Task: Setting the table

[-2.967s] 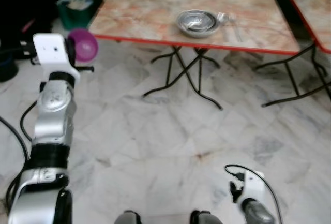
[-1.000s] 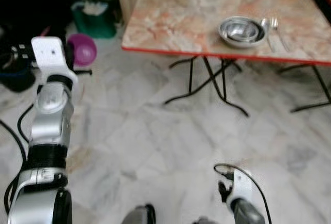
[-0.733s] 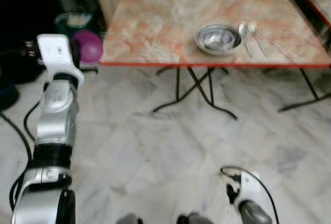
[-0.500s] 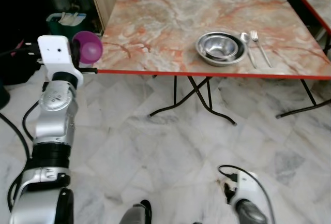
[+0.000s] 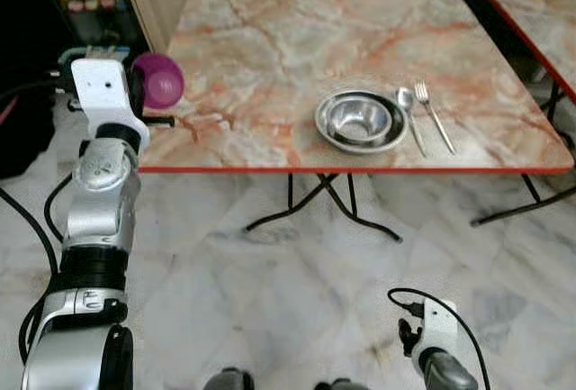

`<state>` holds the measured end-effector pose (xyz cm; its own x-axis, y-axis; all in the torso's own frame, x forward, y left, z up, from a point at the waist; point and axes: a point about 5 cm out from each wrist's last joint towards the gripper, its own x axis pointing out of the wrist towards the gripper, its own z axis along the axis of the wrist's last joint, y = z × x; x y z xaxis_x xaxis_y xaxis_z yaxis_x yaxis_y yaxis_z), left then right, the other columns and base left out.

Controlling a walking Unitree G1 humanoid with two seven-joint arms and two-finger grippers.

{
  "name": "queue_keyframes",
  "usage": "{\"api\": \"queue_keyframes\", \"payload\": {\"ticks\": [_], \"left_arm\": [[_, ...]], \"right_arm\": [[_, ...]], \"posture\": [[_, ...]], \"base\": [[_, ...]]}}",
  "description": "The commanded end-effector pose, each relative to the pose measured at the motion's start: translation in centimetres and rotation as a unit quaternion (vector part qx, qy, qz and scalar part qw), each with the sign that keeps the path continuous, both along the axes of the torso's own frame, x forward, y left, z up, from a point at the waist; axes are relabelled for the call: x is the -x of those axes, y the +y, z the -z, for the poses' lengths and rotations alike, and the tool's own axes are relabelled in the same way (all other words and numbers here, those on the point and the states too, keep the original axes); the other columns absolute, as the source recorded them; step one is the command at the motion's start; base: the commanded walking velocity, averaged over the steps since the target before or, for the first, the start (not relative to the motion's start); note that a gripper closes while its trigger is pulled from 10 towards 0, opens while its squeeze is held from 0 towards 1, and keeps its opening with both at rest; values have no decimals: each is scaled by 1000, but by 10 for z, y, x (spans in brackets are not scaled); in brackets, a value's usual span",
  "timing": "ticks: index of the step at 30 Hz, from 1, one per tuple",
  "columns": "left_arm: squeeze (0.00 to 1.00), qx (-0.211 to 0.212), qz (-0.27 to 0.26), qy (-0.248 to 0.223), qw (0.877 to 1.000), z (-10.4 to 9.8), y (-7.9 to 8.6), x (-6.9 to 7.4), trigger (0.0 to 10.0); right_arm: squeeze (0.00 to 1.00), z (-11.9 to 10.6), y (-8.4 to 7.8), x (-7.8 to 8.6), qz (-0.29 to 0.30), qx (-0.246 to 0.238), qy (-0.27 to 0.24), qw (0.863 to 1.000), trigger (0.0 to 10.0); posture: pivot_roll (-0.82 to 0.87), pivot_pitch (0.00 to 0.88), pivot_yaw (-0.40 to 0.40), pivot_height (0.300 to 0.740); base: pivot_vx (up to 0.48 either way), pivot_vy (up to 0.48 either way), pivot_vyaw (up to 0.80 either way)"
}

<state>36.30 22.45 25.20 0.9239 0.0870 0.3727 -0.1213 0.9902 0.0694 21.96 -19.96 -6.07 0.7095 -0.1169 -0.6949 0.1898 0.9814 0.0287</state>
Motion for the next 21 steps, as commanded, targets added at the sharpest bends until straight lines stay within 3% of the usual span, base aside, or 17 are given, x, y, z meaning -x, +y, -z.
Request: {"api": "queue_keyframes", "payload": {"ticks": [1, 21], "left_arm": [[0, -1, -4, -7, 1000, -5, 4, 2, 10000], [0, -2, 5, -10, 1000, -8, 1, 1, 10000]], "right_arm": [[0, 4, 3, 5, -3, -4, 9, 1000, 10000], [0, 5, 6, 7, -8, -4, 12, 1000, 10000]], "posture": [[-5, 183, 6, 740], [-2, 178, 10, 740]], "base": [[424, 0, 0], [425, 0, 0]]}}
